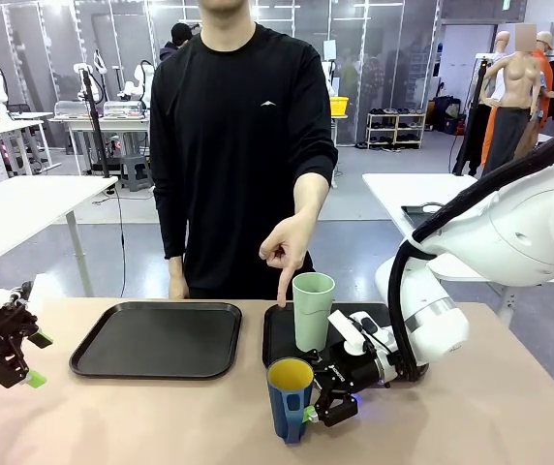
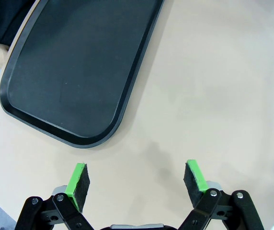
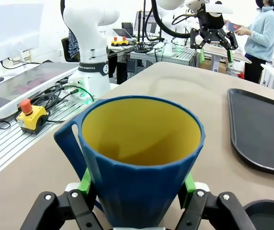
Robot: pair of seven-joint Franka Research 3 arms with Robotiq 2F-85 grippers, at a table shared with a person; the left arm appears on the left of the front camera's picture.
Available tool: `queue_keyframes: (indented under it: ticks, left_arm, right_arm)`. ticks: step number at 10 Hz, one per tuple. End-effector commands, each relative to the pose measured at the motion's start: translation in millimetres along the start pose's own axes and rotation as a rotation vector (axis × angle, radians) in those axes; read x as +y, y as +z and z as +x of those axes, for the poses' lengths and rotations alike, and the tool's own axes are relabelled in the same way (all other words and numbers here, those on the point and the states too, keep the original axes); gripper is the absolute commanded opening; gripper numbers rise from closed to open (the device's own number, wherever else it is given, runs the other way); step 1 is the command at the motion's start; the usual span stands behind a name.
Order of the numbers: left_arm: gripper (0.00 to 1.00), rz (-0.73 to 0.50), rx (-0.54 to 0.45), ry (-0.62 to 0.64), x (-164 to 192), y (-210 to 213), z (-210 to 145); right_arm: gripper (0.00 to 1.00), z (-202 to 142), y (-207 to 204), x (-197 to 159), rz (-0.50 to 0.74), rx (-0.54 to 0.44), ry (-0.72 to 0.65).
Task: Sort and store the cups by type.
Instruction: Pick up the Handle plastic cup and place it into the empty Flat Tray.
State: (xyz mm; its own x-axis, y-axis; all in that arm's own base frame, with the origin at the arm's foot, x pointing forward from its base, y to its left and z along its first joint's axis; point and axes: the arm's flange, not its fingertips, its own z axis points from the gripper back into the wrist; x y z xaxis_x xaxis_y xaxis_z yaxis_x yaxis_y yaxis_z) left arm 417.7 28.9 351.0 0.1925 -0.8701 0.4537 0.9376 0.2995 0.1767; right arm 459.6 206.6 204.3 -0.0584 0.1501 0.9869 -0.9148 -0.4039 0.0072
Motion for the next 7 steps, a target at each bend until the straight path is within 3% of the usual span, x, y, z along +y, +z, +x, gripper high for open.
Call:
queue_keyframes:
  ticks: [1,7]
  left_arm:
    - [1.0,0.009,0.018,0.003,0.4,-1.8,-0.4]
    - [1.0,0.009,0.018,0.003,0.4,-1.8,-0.4]
  right_arm:
    - [0.43,-1.4,-3.0,-4.4,0.008,-0.003,-0.013]
    - [0.43,0.0,0.0,0.0,0.0,0.0,0.0]
